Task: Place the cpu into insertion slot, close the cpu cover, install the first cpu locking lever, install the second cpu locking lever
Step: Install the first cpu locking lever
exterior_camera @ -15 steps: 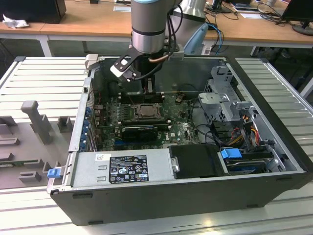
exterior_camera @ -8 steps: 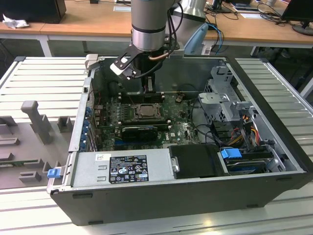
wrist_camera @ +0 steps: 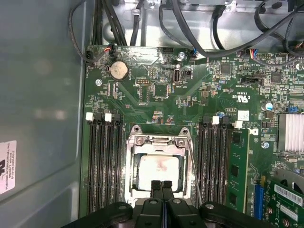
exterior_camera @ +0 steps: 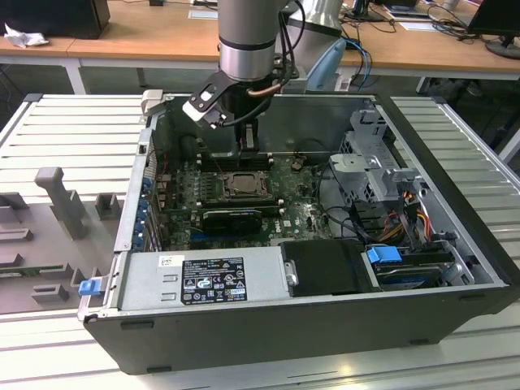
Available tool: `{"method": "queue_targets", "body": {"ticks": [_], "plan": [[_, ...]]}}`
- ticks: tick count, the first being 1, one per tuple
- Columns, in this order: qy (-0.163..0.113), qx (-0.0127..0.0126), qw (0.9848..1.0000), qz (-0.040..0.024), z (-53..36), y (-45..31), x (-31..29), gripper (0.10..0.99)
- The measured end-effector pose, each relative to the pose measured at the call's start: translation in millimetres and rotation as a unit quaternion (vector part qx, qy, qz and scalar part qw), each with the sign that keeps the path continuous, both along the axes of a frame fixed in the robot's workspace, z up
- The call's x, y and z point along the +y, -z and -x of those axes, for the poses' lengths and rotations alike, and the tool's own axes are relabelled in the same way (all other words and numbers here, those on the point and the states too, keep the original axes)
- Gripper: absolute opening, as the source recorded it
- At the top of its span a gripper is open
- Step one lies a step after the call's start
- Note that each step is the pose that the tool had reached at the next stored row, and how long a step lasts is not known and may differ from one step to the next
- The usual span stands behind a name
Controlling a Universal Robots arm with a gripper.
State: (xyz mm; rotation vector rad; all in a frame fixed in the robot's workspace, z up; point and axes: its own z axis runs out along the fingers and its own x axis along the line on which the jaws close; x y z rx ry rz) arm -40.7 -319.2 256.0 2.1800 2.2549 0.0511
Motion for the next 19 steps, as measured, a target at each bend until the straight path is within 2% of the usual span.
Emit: {"method": "queue_targets", "body": {"ticks": [5, 8, 10, 12, 19], "plan": [[0.0, -0.0002, 1.0, -0.0003, 0.0, -16.7, 0.1, 0.106], [0.0, -0.0001, 1.0, -0.0002, 0.0, -22.0, 0.0, 0.106], [-0.015, -0.0001, 0.9999, -0.0003, -0.1, -22.2, 0.1, 0.106], [-0.043, -0.0001, 0.9991, 0.0, 0.0, -22.3, 0.1, 0.106], [-0.068, -0.0001, 0.9977, 0.0, 0.0, -22.3, 0.1, 0.106]]}}
